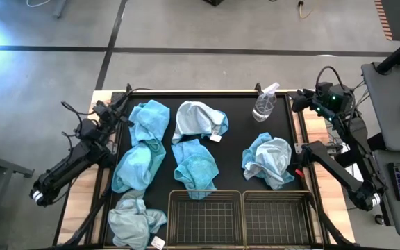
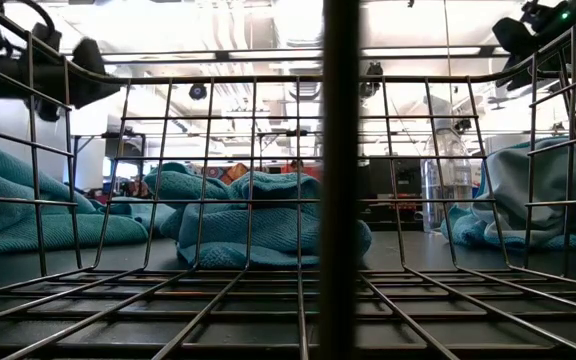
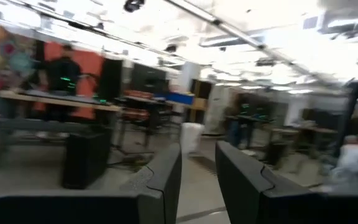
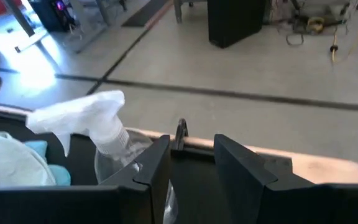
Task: Sort microfiber towel by color & place in baskets
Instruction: Put the light blue towel into the right wire basket
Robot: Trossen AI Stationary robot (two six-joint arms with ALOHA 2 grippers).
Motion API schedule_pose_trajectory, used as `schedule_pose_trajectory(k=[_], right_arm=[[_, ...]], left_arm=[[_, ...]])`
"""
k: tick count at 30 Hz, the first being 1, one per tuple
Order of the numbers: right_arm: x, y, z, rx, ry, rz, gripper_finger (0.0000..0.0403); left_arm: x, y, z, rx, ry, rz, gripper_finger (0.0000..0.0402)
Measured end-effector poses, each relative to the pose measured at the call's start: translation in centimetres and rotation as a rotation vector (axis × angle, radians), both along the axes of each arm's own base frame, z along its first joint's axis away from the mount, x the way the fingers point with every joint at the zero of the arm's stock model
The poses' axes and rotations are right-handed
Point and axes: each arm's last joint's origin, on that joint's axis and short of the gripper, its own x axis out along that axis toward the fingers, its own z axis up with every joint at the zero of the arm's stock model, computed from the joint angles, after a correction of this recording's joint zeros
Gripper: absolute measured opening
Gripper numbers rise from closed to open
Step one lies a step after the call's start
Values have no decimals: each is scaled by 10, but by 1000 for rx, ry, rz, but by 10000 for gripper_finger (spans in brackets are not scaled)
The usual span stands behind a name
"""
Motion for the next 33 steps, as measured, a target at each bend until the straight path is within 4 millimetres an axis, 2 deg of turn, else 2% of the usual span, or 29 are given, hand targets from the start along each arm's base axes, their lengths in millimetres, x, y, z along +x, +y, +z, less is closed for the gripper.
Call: schedule_pose_trajectory(k=[7,12,15,19,24,29,33], right_arm=[[12,-34,-6,129,71,12,118],[16,-45,1,198,132,30,118],[16,-46,13,232,173,14,118],[11,-45,32,248,263,-108,118],[5,-38,43,354,363,-212,118],[5,-32,44,430,303,-142,118],[9,-27,39,510,229,-13,118]], left_arm=[[1,0,23,-78,-29,-35,84],[4,3,31,-164,42,-29,84],[5,5,35,-201,56,-6,84],[7,9,36,-224,76,22,84],[11,12,32,-249,101,27,84],[12,15,30,-267,110,77,84],[12,16,29,-275,115,96,84]])
